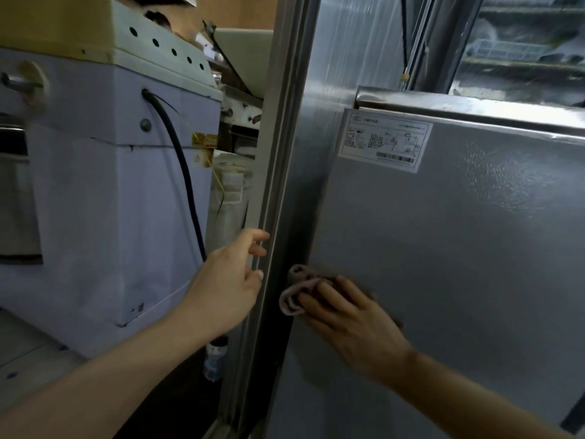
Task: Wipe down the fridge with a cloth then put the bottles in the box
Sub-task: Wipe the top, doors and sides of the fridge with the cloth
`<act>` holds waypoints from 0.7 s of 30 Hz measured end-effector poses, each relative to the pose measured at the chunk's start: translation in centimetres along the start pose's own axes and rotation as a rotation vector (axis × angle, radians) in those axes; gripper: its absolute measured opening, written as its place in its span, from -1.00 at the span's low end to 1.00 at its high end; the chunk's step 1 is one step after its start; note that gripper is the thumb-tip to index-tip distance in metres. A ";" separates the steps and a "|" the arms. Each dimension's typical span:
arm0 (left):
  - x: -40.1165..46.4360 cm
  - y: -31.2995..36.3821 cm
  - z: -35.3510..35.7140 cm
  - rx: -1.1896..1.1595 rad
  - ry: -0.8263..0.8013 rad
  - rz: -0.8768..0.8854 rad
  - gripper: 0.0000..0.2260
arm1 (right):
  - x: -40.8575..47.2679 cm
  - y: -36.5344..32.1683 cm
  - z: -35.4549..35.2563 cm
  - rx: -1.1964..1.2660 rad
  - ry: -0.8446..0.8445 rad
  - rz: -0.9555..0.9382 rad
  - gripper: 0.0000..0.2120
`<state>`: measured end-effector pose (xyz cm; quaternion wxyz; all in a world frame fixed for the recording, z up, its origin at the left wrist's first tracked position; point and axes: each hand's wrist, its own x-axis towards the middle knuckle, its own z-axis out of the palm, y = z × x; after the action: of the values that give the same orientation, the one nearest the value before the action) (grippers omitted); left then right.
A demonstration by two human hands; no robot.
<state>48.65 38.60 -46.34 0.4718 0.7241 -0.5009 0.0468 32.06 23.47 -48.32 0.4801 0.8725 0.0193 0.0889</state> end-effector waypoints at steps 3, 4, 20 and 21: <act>0.3 0.2 1.1 -0.013 -0.004 -0.012 -0.56 | -0.3 3.6 -1.6 -0.097 0.220 0.087 -0.57; 0.6 0.3 1.6 -0.023 -0.003 -0.013 -0.55 | -0.4 5.7 -2.3 -0.115 0.318 0.172 -0.58; 0.8 3.0 8.1 0.171 -0.039 -0.078 -0.56 | -11.0 2.9 1.5 -0.013 0.122 0.007 -0.65; 0.9 3.1 8.2 0.185 -0.033 -0.095 -0.56 | -11.3 4.4 0.9 0.017 0.181 0.054 -0.67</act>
<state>43.33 31.82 -48.40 0.3962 0.7883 -0.4672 0.0582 20.84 19.05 -46.62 0.4664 0.8651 0.0397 0.1803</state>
